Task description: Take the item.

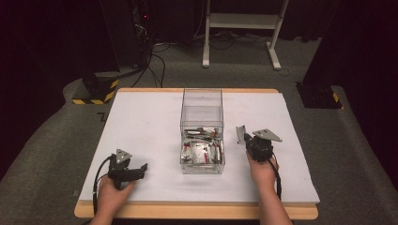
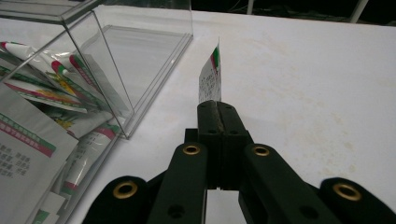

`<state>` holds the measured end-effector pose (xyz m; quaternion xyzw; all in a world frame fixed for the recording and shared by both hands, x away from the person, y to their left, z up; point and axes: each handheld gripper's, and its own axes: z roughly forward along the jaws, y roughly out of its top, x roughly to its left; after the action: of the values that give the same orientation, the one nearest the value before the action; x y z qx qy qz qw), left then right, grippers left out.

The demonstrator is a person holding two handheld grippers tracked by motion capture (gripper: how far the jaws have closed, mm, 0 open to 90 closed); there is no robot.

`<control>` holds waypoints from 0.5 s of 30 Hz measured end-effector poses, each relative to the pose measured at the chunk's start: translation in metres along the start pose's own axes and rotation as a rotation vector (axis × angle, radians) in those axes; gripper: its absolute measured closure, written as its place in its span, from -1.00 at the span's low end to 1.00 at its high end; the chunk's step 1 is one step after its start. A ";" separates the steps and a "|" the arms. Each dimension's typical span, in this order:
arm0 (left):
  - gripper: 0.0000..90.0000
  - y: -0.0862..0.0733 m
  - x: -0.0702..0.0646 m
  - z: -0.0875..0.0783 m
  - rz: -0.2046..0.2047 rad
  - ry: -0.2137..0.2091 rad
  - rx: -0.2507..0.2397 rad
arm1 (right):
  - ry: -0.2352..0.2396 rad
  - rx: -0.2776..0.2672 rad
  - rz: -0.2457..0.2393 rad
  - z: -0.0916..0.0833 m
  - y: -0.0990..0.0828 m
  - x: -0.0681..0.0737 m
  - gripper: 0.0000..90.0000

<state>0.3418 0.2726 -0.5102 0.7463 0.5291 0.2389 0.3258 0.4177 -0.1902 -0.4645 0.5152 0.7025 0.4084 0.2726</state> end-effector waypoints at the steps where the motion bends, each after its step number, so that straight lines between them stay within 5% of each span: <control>1: -0.70 0.000 0.000 0.000 0.000 0.000 0.000 | -0.001 0.003 0.001 0.000 0.000 0.000 1.00; 15: -0.70 0.000 0.000 0.000 0.000 0.000 0.000 | -0.030 0.009 0.007 0.003 -0.003 -0.008 1.00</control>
<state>0.3418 0.2726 -0.5102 0.7462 0.5291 0.2387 0.3259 0.4211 -0.1974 -0.4692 0.5248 0.6985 0.3984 0.2793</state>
